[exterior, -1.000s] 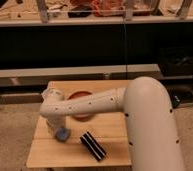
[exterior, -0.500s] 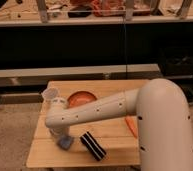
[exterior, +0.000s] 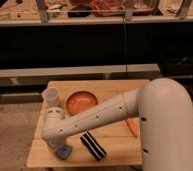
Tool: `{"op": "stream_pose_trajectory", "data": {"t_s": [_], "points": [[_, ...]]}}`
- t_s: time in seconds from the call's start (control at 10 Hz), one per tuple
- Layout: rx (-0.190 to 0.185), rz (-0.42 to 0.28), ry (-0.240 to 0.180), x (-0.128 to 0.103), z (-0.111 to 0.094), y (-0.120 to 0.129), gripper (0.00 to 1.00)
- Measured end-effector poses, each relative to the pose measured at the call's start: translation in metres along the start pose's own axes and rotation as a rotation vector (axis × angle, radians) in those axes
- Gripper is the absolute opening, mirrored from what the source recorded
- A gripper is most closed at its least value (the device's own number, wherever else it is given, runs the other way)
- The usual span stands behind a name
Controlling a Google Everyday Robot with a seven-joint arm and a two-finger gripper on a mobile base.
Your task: Wipe the white sponge on the table
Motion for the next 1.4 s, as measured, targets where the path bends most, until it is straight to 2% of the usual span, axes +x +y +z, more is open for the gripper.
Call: {"op": "stream_pose_trajectory", "data": {"t_s": [0.3, 0.5, 0.9, 1.2, 1.4], "points": [[0.002, -0.033, 0.001, 0.005, 0.008, -0.013, 0.00], [-0.002, -0.077, -0.017, 0.017, 0.015, -0.029, 0.00], [0.008, -0.137, -0.035, 0.033, 0.028, -0.041, 0.00], [0.005, -0.157, -0.022, 0.049, 0.024, -0.039, 0.00], [-0.007, -0.157, -0.014, 0.062, 0.015, -0.028, 0.00]]}}
